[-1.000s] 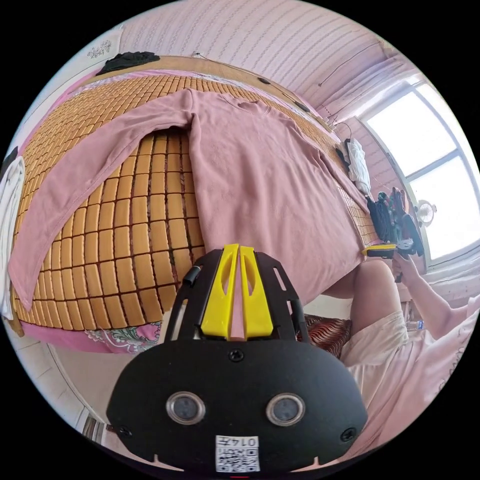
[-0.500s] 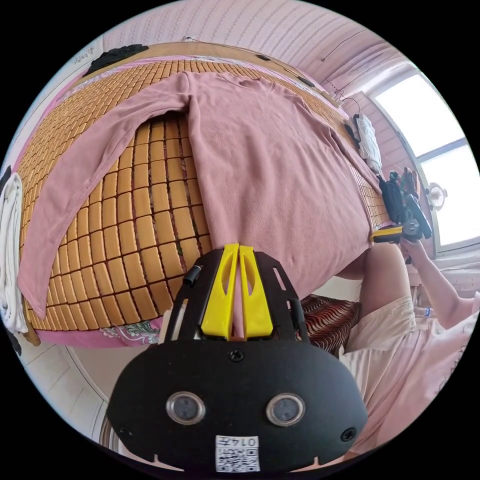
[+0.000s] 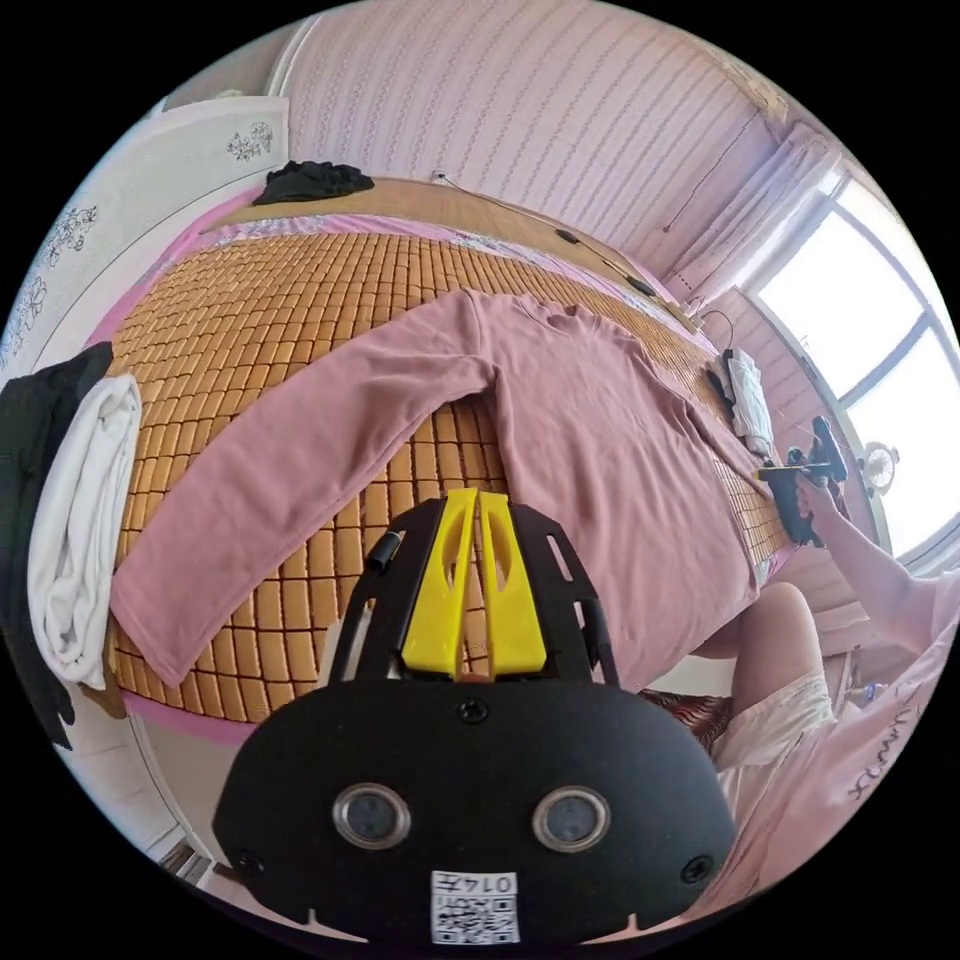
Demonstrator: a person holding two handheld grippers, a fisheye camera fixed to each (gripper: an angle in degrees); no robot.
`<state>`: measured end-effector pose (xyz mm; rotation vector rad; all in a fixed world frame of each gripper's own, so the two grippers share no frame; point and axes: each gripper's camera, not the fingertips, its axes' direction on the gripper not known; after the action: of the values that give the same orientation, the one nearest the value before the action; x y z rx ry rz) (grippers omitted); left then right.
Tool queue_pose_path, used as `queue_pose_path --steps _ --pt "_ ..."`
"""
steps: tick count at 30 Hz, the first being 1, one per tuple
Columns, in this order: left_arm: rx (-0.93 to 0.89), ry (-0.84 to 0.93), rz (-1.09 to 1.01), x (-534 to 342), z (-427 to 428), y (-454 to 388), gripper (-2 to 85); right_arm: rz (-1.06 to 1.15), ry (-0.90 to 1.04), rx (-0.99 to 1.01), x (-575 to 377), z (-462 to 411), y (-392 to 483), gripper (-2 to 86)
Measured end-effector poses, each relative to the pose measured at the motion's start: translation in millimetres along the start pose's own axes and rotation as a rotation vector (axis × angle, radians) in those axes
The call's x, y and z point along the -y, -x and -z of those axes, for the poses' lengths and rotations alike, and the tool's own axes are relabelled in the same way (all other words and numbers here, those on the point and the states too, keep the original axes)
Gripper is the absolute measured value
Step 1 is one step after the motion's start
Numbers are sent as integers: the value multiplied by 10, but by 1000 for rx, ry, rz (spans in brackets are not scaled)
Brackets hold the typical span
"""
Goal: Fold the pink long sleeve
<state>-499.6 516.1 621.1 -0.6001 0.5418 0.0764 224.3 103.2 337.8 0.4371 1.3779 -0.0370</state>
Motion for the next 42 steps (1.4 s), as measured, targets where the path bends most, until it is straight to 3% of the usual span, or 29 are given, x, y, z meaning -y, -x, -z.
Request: queue_pose_path --steps 5,9,13,22,26,32,38,42 --pt "197 12 74 279 -29 422 -10 -210 16 -21 72 -393 -418 -8" --pt "212 192 129 285 -323 715 -10 -130 -29 11 -104 -391 -492 -9" --pt "267 197 92 212 -221 731 -10 -126 -69 74 -305 -345 -560 -9" --pt "182 181 202 -62 48 1144 -10 -403 -153 273 -645 -355 -1065 -9" --pt "203 190 195 -122 103 1197 -10 -371 -156 184 -609 -289 -955 -9" --pt "150 96 279 -336 358 1339 -6 -284 -203 136 -658 16 -616 -7" --pt "109 -62 356 -1102 936 1454 40 83 -227 155 -768 490 336 19" --pt "141 -156 514 -1859 1318 1716 49 442 -228 181 -712 780 1579 57"
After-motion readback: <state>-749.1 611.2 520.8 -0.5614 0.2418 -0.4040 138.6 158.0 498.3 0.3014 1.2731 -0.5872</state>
